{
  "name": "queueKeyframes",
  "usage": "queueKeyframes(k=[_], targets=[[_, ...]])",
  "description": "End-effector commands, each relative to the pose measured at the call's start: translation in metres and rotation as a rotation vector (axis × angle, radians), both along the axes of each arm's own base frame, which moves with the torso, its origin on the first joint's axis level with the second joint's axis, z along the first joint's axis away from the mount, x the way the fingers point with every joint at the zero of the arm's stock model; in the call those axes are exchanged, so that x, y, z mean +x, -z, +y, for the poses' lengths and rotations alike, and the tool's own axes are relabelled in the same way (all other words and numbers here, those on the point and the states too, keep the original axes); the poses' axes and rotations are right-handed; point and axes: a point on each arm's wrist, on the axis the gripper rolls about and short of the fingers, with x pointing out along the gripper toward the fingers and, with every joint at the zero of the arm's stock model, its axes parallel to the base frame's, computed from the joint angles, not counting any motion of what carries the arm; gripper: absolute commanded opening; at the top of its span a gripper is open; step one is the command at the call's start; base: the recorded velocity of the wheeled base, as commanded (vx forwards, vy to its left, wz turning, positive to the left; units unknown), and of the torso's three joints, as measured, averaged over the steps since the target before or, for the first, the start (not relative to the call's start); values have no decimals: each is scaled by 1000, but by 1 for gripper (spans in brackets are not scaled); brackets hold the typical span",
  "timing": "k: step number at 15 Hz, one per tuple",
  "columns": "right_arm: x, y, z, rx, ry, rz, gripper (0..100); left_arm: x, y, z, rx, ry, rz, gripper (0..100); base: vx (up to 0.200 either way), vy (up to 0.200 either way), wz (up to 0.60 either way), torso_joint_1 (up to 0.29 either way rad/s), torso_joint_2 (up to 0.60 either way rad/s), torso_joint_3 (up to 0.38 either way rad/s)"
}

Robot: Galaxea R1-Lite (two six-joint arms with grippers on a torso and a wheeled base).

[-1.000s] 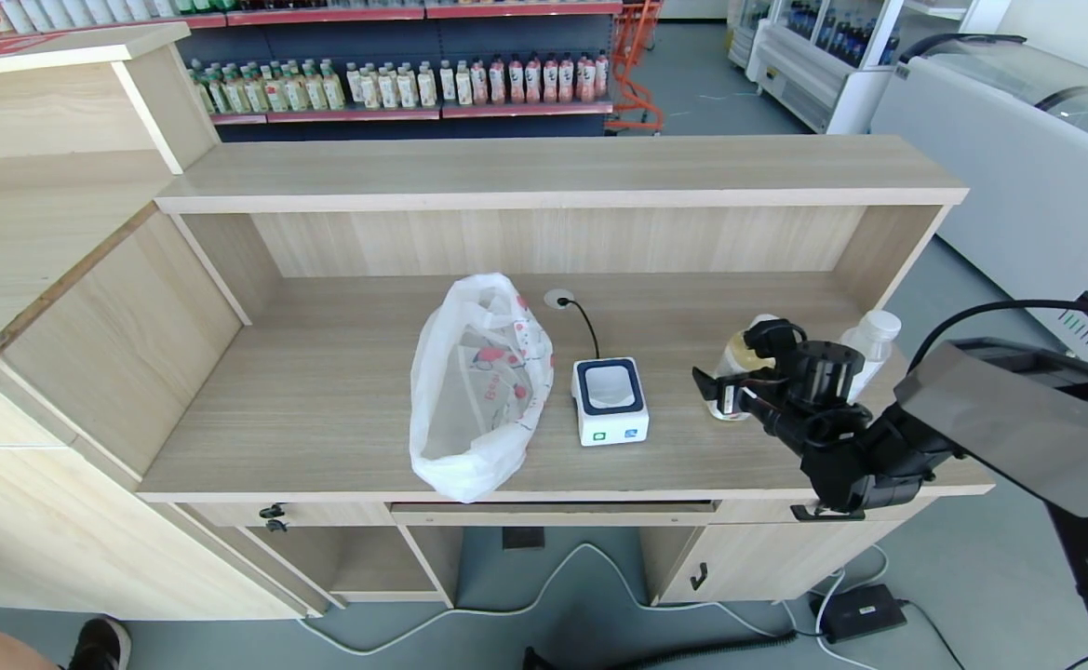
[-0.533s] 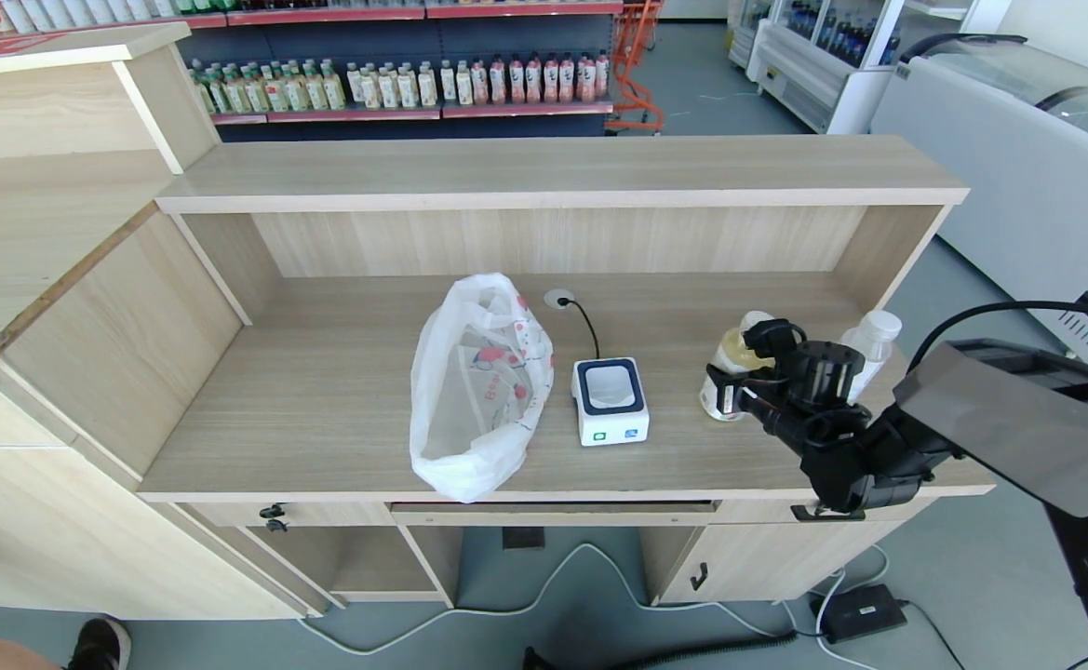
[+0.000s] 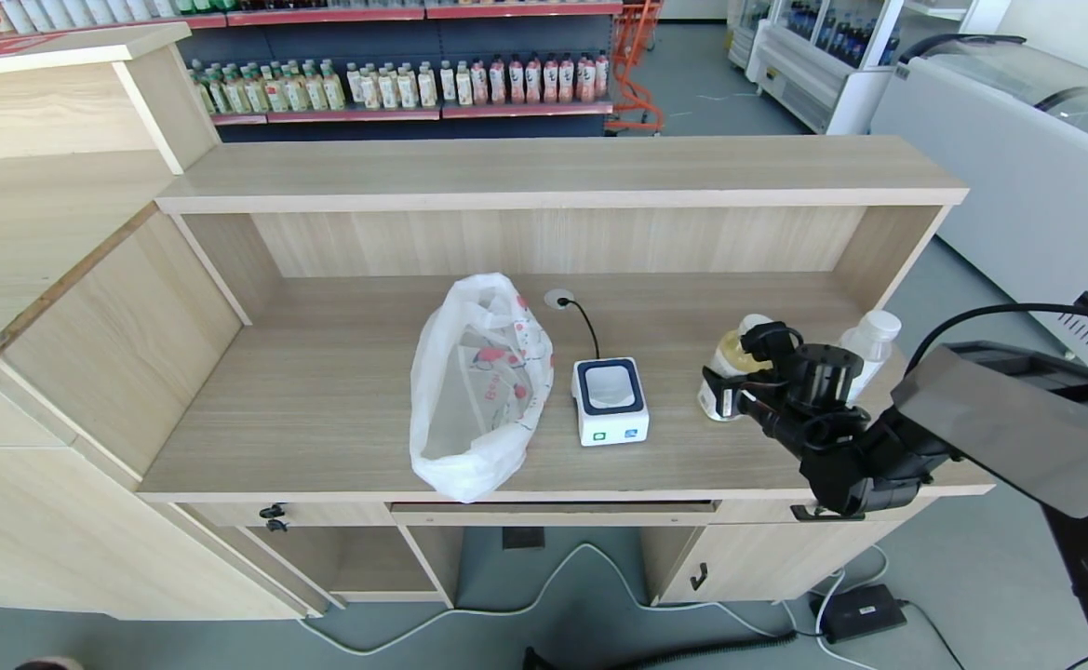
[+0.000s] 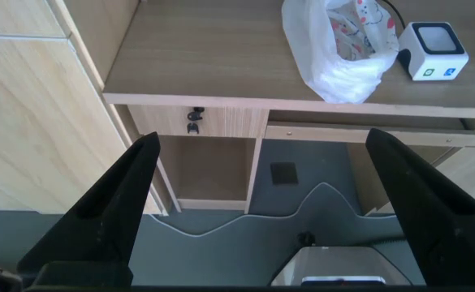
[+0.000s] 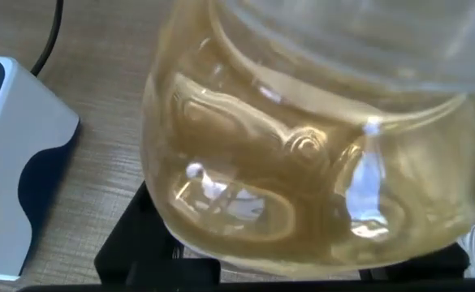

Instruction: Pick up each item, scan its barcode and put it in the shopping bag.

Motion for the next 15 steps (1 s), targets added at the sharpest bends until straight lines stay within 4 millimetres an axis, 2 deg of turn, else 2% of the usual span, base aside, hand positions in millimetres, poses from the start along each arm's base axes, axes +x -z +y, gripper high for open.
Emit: queueKeyframes(k=[1, 2, 5, 8, 11, 13, 14, 15], targets=[[-1, 0, -1, -1, 0, -6, 0, 0, 0, 0, 0, 0, 0, 100, 0, 0, 0, 0, 0, 0], [-1, -3, -5, 4, 3, -17, 0, 0, 0, 0, -1, 0, 0, 100, 0, 0, 0, 0, 0, 0], [-17, -38, -16, 28, -71, -19, 0, 0, 0, 0, -1, 0, 0, 100, 0, 0, 0, 0, 0, 0], [-55, -79, -26, 99, -182, 21, 0, 0, 0, 0, 0, 0, 0, 100, 0, 0, 0, 0, 0, 0], [-83, -129, -29, 147, -283, -11, 0, 0, 0, 0, 0, 0, 0, 100, 0, 0, 0, 0, 0, 0], [-114, -174, -23, 226, -447, 11, 0, 0, 0, 0, 0, 0, 0, 100, 0, 0, 0, 0, 0, 0], [-128, -189, -18, 266, -517, 31, 0, 0, 0, 0, 0, 0, 0, 100, 0, 0, 0, 0, 0, 0], [-160, -217, -11, 345, -645, 69, 0, 0, 0, 0, 0, 0, 0, 100, 0, 0, 0, 0, 0, 0]])
